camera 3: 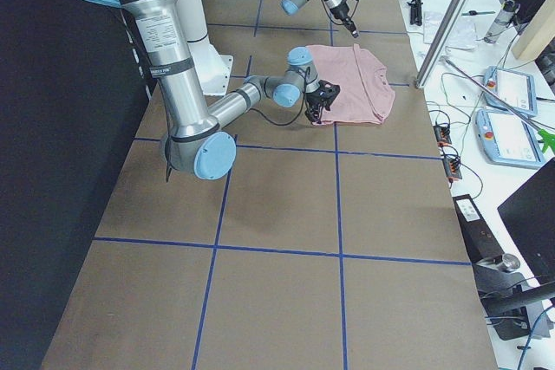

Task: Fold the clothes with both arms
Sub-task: 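Move the right gripper down to the folded shirt's side edge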

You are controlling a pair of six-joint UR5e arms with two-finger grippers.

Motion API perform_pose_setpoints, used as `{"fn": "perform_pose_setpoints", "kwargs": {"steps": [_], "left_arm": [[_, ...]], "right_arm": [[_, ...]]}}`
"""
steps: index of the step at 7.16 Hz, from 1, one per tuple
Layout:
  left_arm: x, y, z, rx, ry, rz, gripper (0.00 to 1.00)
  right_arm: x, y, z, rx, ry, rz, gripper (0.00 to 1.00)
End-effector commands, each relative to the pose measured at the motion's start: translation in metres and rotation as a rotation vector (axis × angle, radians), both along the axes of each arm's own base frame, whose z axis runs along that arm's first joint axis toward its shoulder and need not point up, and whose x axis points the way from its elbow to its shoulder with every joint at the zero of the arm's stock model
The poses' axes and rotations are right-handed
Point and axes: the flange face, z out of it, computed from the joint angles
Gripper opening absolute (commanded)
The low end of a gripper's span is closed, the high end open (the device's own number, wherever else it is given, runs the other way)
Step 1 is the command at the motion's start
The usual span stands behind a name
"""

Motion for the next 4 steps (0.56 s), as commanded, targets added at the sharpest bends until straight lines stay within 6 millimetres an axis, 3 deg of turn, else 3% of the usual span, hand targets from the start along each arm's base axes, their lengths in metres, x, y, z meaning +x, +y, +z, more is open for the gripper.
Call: {"fn": "perform_pose_setpoints", "kwargs": {"steps": [1, 4], "left_arm": [[0.000, 0.002, 0.010, -0.008, -0.012, 0.001, 0.34], [0.000, 0.003, 0.011, -0.009, -0.013, 0.003, 0.34]], "right_arm": [[-0.018, 0.014, 0.003, -0.050, -0.004, 0.012, 0.76], [-0.019, 0.009, 0.016, -0.047, 0.029, 0.035, 0.76]]}}
